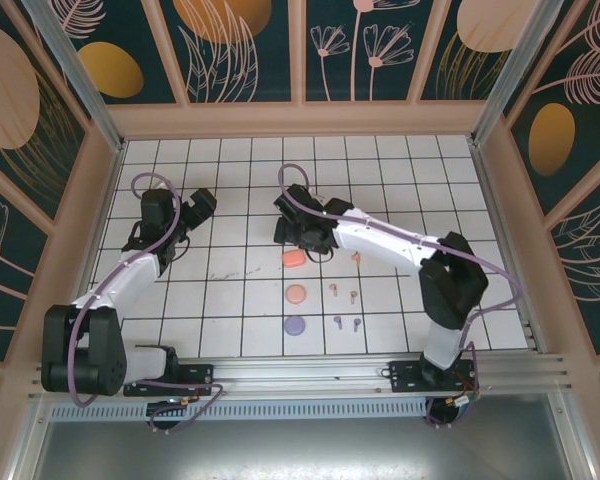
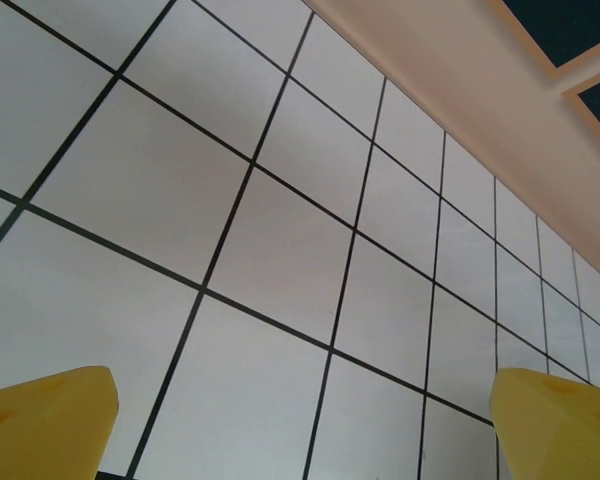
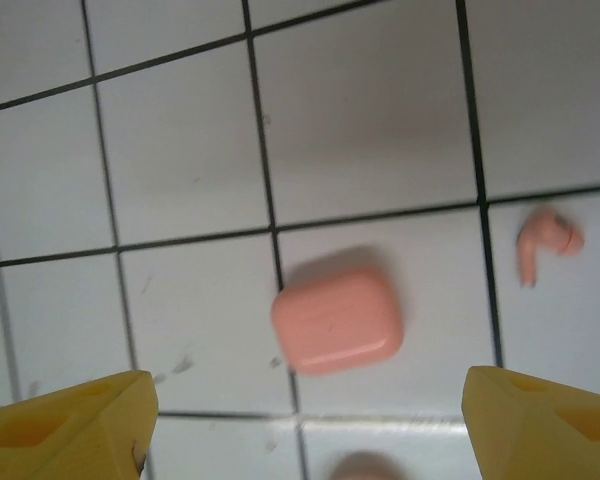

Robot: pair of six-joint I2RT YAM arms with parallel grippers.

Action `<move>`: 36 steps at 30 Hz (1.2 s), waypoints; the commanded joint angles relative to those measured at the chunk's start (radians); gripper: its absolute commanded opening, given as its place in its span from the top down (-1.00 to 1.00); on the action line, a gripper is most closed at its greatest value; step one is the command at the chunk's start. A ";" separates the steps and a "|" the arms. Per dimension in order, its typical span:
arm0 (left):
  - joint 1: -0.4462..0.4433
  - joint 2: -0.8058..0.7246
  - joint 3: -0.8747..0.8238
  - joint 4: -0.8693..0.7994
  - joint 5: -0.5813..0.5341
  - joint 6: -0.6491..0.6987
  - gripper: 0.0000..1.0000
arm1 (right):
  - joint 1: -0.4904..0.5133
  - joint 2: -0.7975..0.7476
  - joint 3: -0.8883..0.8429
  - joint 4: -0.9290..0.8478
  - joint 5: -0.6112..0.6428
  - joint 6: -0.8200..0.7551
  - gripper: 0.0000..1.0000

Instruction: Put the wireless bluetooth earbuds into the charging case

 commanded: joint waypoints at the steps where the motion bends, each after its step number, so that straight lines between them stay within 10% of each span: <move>1: -0.004 -0.001 0.031 0.045 0.032 -0.031 -0.96 | -0.028 0.063 0.056 -0.079 0.000 -0.214 -0.63; 36: -0.004 -0.086 0.064 -0.014 -0.097 -0.049 -0.98 | -0.015 0.316 0.153 -0.052 -0.128 -0.372 -0.58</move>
